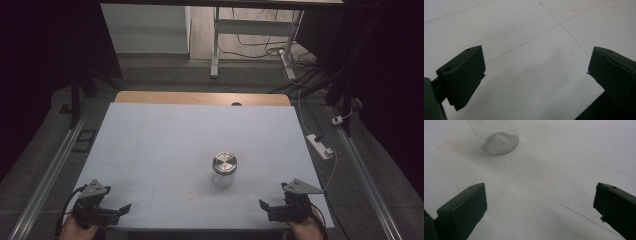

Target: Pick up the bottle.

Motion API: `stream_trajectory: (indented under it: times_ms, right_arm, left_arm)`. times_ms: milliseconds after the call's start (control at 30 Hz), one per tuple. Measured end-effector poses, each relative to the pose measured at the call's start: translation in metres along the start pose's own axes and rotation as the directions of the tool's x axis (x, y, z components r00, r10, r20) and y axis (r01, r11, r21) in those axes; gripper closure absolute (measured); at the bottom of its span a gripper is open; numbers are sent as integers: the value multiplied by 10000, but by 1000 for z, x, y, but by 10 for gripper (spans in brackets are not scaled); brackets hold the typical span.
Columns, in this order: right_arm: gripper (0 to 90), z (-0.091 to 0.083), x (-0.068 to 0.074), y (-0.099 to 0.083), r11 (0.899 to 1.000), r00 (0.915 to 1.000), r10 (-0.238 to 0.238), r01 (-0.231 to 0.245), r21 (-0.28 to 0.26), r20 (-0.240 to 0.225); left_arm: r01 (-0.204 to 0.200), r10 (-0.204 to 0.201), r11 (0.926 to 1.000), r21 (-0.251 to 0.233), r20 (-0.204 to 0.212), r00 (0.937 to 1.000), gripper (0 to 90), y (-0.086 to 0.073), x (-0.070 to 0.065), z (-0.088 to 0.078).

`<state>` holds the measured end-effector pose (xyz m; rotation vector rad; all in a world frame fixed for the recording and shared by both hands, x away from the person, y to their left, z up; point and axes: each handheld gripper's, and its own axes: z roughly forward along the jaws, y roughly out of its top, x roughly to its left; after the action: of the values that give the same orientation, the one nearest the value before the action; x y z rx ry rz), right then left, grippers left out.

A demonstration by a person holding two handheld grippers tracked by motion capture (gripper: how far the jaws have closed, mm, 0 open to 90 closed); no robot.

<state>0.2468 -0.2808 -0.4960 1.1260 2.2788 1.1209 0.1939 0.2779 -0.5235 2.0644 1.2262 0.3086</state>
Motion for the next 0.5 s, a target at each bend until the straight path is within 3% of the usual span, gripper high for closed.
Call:
stream_trajectory:
  times_ms: [200, 500]
  right_arm:
    - [0, -4, 3, 6, 9991, 9998, -136, 129, -396, -166]
    - [0, 2, 5, 10, 9988, 9985, -378, 365, -330, -398]
  left_arm:
    - [53, -53, 10000, 21, 9, 10000, 23, 0, 1, 0]
    - [165, -166, 9998, 67, 105, 9998, 28, 0, 2, 1]
